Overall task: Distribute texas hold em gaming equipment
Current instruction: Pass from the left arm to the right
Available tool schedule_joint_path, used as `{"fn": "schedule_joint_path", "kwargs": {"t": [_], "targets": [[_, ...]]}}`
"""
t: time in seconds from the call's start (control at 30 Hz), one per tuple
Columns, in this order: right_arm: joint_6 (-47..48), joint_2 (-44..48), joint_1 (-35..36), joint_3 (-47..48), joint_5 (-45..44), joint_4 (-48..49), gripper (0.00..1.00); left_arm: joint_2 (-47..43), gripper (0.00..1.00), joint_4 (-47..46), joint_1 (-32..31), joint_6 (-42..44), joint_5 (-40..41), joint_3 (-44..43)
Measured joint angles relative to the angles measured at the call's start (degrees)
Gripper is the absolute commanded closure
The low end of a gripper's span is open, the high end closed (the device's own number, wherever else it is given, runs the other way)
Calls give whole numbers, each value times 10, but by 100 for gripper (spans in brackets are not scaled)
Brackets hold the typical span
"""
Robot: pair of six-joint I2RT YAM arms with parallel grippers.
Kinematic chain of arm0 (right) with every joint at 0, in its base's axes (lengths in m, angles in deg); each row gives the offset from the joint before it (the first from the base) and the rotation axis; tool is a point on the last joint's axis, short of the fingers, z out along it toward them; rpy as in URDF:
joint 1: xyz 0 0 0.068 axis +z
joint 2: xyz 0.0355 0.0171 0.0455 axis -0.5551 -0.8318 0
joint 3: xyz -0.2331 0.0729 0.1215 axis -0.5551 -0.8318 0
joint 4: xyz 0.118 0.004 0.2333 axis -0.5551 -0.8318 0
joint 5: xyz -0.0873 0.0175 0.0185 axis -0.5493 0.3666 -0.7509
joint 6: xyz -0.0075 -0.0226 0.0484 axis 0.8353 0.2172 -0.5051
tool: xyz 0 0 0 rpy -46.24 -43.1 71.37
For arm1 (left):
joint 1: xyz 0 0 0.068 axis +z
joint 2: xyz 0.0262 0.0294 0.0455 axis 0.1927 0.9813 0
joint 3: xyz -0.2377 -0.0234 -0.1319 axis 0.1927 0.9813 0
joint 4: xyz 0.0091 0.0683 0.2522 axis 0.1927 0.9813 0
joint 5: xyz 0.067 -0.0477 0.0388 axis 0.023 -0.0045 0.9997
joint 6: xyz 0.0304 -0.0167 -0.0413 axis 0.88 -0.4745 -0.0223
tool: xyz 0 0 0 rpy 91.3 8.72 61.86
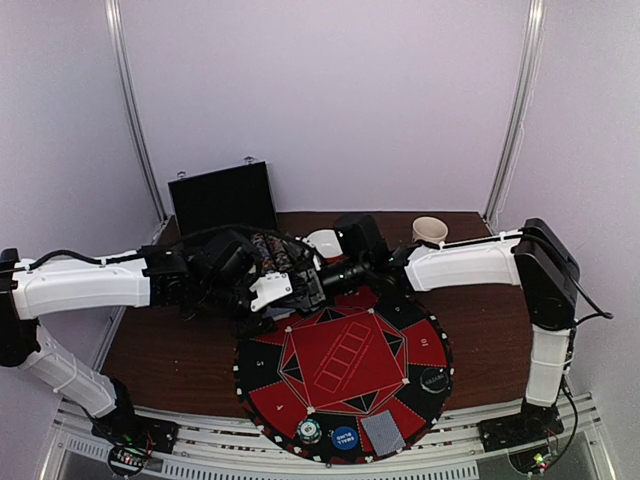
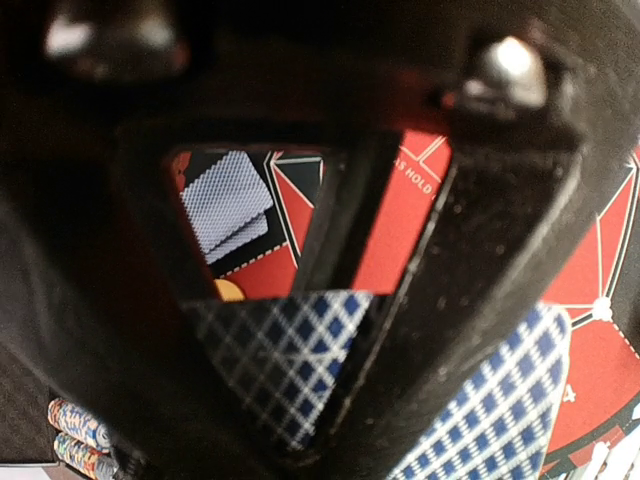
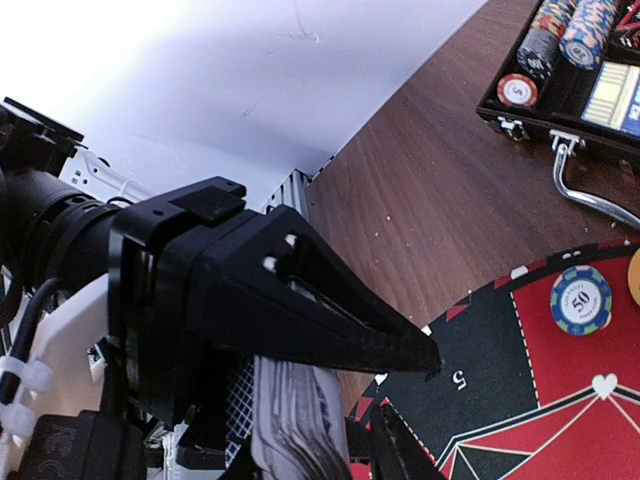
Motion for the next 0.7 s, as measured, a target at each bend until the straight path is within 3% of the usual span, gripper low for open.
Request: {"fn": "schedule_joint_path", "kwargs": {"t": [0.43,0.7], "targets": [[34,24,-5,0,-30,-64,61,-12,55,-5,1,1,2,13],[69,42,-6,4,-42,-122,72,-12,55,-5,1,1,4,22]]}}
